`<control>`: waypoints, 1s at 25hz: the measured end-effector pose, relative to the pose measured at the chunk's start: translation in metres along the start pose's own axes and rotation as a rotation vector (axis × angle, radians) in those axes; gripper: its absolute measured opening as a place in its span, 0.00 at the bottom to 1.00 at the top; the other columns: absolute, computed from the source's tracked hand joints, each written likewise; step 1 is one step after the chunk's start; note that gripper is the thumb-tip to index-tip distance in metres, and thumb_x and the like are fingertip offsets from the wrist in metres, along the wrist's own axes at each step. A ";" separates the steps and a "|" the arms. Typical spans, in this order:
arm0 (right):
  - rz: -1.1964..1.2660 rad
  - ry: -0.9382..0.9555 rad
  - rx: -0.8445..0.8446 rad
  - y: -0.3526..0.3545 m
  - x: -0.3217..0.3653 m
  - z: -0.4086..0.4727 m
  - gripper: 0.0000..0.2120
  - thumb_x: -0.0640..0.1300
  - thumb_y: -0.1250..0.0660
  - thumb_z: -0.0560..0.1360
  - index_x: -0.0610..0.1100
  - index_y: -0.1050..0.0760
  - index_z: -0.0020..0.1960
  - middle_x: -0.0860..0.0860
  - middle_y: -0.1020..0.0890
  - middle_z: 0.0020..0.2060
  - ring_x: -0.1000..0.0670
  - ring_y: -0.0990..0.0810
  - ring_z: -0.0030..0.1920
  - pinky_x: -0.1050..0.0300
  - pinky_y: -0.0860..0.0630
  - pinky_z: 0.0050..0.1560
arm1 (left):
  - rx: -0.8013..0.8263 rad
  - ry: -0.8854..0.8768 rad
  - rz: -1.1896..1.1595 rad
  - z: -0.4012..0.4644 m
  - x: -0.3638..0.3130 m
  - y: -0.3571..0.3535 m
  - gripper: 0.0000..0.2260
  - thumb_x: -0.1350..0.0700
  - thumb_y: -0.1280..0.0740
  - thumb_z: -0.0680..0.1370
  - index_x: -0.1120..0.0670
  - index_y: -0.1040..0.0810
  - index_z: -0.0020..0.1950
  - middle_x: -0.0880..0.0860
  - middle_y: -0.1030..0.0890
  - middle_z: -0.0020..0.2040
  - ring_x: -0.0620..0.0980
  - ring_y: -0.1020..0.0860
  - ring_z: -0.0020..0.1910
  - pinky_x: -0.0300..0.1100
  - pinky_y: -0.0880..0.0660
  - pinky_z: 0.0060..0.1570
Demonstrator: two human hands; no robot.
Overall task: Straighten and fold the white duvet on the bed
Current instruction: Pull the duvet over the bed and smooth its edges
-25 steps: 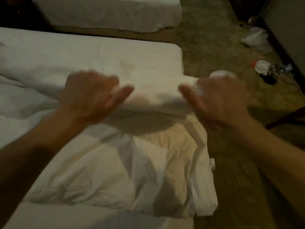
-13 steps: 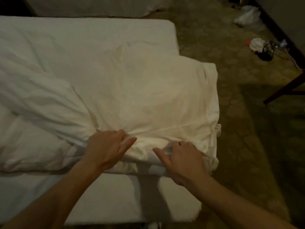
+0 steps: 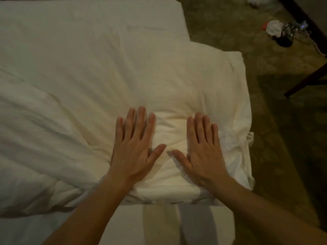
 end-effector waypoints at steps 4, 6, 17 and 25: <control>-0.005 -0.065 0.019 -0.026 -0.017 0.005 0.46 0.73 0.60 0.78 0.40 0.55 0.82 0.38 0.51 0.81 0.40 0.55 0.81 0.37 0.53 0.79 | 0.060 -0.007 0.022 0.016 -0.004 -0.033 0.37 0.33 0.60 0.81 0.57 0.47 0.81 0.61 0.50 0.80 0.63 0.51 0.79 0.64 0.52 0.75; 0.003 -0.077 0.051 -0.024 -0.018 0.005 0.46 0.74 0.62 0.78 0.42 0.57 0.82 0.40 0.53 0.81 0.42 0.56 0.81 0.40 0.56 0.80 | 0.093 0.003 0.002 0.016 -0.002 -0.035 0.37 0.33 0.62 0.81 0.56 0.47 0.81 0.60 0.50 0.80 0.62 0.51 0.79 0.63 0.51 0.75; 0.218 -0.134 -0.176 0.094 0.018 0.096 0.43 0.75 0.68 0.75 0.50 0.61 0.82 0.49 0.61 0.82 0.48 0.67 0.80 0.42 0.64 0.79 | -0.185 0.053 -0.116 0.091 0.048 0.109 0.34 0.34 0.62 0.81 0.52 0.50 0.81 0.54 0.51 0.81 0.55 0.55 0.80 0.61 0.55 0.76; 0.047 -0.233 -0.201 0.030 0.005 0.224 0.41 0.70 0.65 0.78 0.45 0.56 0.83 0.44 0.53 0.82 0.42 0.58 0.81 0.36 0.58 0.78 | -0.101 0.008 -0.065 0.206 0.085 0.019 0.34 0.34 0.64 0.80 0.49 0.56 0.81 0.54 0.57 0.81 0.58 0.60 0.79 0.66 0.60 0.74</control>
Point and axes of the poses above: each hand's wrist, its own z-axis towards the middle knuckle, its own y-axis out of the back of the hand, x = y × z, the point moved 10 cm from there along z, towards the middle knuckle
